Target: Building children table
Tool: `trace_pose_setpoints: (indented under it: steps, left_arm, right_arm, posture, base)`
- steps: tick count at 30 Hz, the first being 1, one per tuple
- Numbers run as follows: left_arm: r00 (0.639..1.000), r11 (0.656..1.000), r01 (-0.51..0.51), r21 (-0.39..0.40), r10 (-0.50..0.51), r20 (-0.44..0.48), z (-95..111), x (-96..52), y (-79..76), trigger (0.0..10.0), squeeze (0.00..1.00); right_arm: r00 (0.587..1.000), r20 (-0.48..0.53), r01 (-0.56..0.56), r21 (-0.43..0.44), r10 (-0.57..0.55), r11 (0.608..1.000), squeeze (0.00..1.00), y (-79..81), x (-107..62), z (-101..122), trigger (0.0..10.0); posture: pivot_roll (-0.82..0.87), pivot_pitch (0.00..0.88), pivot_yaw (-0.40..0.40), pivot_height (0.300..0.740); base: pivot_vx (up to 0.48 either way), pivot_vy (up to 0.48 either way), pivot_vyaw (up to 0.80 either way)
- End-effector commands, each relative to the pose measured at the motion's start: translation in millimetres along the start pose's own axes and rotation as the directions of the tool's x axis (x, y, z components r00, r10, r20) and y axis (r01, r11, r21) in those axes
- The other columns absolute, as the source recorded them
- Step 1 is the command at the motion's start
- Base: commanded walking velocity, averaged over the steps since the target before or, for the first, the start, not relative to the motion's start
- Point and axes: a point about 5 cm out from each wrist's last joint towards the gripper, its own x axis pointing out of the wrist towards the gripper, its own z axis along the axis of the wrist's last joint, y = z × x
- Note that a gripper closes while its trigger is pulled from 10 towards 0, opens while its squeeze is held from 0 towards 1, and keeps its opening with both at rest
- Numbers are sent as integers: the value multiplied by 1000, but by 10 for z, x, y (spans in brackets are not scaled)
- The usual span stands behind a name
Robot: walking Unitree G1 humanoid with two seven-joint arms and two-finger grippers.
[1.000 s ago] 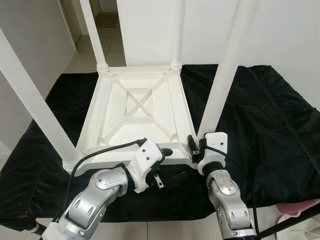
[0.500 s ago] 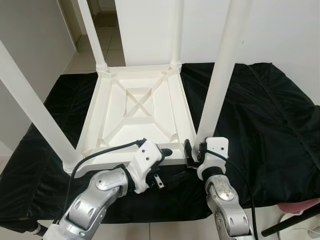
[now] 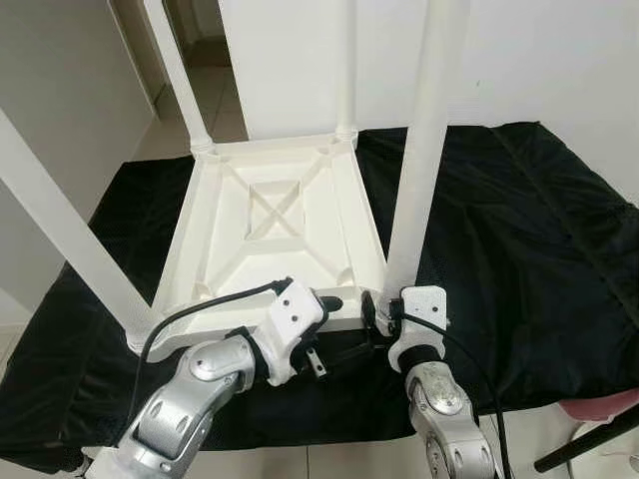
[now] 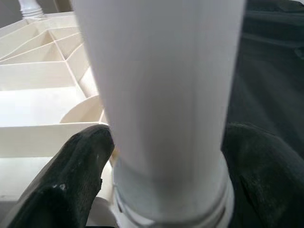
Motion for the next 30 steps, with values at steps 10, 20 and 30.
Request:
trace_pose_setpoints:
  steps: [10, 20, 30]
  left_arm:
    - [999, 999, -37, 9, 37, -14, -26, -21, 58, 10000, 0]
    - [1000, 1000, -29, 11, 30, -8, -20, 2, 102, 10000, 0]
    - [1000, 1000, -5, 20, 6, -23, -29, -75, 155, 10000, 0]
  right_arm:
    - [1000, 21, -11, -13, 11, 1000, 0, 26, 22, 14, 10000]
    - [999, 42, -15, -22, 16, 1000, 0, 7, 56, 26, 10000]
    - [997, 69, -24, -29, 26, 999, 0, -5, 76, 55, 10000]
  posture:
    - [-118, 0, 122, 740]
    - [-118, 0, 128, 740]
    - [-117, 0, 133, 740]
  base:
    - [0, 0, 0]
    - [0, 0, 0]
    - [0, 0, 0]
